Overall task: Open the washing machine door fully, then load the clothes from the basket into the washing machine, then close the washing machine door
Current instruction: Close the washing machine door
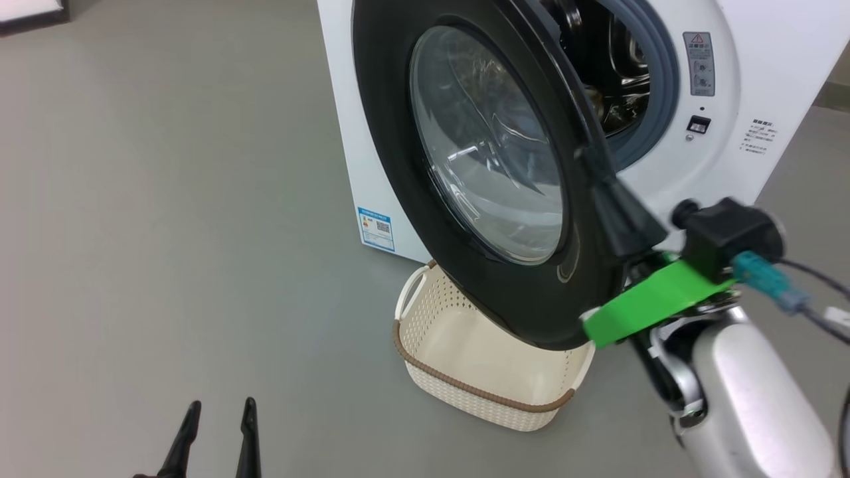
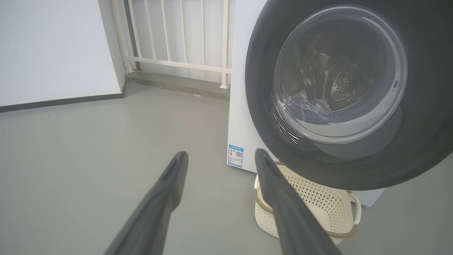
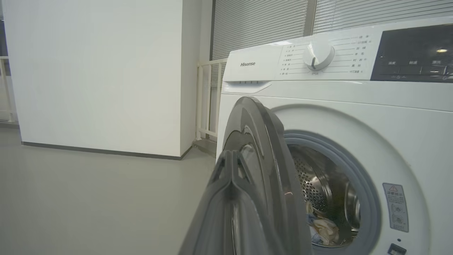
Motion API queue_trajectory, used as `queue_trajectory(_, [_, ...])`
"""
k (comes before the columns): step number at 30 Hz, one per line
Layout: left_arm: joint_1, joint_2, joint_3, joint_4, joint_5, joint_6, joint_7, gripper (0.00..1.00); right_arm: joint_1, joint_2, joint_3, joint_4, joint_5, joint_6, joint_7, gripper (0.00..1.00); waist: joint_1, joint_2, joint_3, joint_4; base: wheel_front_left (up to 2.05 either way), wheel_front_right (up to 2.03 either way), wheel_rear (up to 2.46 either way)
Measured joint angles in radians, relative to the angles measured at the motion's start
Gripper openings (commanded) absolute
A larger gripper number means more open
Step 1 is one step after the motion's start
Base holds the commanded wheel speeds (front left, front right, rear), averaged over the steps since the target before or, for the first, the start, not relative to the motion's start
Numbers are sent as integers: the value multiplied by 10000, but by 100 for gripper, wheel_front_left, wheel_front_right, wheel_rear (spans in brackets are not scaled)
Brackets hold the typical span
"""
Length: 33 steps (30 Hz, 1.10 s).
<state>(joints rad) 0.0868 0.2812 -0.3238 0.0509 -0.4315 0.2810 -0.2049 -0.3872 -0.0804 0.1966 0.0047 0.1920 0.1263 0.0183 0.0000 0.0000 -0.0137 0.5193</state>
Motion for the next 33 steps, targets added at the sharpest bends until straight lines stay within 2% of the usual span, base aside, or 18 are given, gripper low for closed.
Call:
queue_trajectory(5, [1,-119,8,2,-33,13,-128,100,0,2,675,846,326,0,171,0,1,0,124,69,0,0,0])
queue_trajectory(13, [0,-194,46,10,-92,12,-257,100,-121,-4,1212,2475,629,0,157,0,1,0,290,137,0,0,0])
queue_trajectory(25, [-8,-424,73,113,-105,-46,-343,100,-671,17,1168,4602,1070,0,-270,0,0,0,454,162,0,0,0])
queue_trajectory(33, [-133,-485,67,219,-105,-161,-416,100,-950,61,1108,5430,1081,0,-566,0,1,0,500,153,0,0,0])
